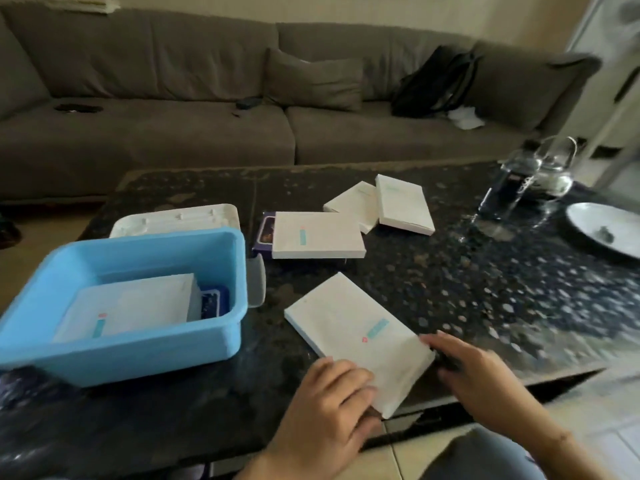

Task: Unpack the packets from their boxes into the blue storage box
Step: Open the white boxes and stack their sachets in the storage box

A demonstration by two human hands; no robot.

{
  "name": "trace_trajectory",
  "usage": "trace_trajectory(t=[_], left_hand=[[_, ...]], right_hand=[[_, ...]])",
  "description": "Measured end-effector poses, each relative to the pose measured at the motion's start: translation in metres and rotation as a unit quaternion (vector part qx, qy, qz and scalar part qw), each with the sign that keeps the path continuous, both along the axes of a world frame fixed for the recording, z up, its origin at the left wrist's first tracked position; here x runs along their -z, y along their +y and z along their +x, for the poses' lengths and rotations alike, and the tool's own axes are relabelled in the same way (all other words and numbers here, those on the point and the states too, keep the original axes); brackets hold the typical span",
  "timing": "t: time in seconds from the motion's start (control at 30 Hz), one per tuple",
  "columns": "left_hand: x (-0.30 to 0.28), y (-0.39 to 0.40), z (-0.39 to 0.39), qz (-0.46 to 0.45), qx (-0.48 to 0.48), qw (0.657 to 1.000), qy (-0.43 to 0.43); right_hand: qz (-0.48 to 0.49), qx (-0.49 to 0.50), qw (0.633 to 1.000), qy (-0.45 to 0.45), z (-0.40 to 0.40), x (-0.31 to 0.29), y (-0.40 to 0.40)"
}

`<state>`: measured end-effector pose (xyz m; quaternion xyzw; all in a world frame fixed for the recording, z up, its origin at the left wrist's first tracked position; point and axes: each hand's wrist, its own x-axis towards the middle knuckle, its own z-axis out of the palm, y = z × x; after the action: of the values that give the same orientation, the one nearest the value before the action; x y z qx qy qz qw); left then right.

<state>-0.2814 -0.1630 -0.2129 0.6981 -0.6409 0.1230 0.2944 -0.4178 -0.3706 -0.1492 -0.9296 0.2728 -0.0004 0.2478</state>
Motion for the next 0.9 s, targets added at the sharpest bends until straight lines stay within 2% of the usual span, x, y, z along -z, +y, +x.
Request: trace_trajectory(t=[0.1, 0.17, 0.27, 0.37, 0.43, 0.5, 0.6, 0.77, 0.83, 0.9], left_hand=[[-0.001, -0.005, -0.002, -0.032, -0.026, 0.999, -0.007], [-0.012, -0.006, 0.000, -0.074, -0.015, 0.997, 0.010], [-0.060, 0.001, 0.001, -0.149, 0.004, 0.982, 0.112], [-0.122, 0.013, 0.003, -0.156, 0.008, 0.962, 0.224], [-0.144, 0.015, 0.011, -0.134, -0.006, 0.943, 0.306], [-0.146, 0.014, 0.023, -0.131, -0.039, 0.928, 0.347], [-0.139, 0.015, 0.037, -0.153, -0.082, 0.930, 0.323], [-0.133, 0.018, 0.048, -0.155, -0.034, 0.980, 0.119], [-0.132, 0.019, 0.053, -0.162, -0.009, 0.983, 0.091], [-0.130, 0.020, 0.055, -0.171, 0.009, 0.981, 0.097]], right_hand=[[-0.006, -0.001, 0.995, -0.095, -0.006, 0.009, 0.002], [0.026, 0.007, 0.985, -0.172, -0.013, 0.006, 0.005], [0.118, 0.014, 0.953, -0.277, -0.017, -0.019, 0.008], [0.225, -0.051, 0.896, -0.380, -0.011, -0.063, 0.010], [0.278, -0.070, 0.869, -0.405, 0.000, -0.079, 0.011], [0.305, -0.091, 0.864, -0.389, 0.013, -0.083, 0.012], [0.307, -0.106, 0.867, -0.379, 0.027, -0.075, 0.015], [0.242, -0.138, 0.873, -0.402, 0.027, -0.079, 0.031], [0.202, -0.128, 0.882, -0.406, 0.027, -0.080, 0.038], [0.207, -0.106, 0.884, -0.406, 0.028, -0.079, 0.040]])
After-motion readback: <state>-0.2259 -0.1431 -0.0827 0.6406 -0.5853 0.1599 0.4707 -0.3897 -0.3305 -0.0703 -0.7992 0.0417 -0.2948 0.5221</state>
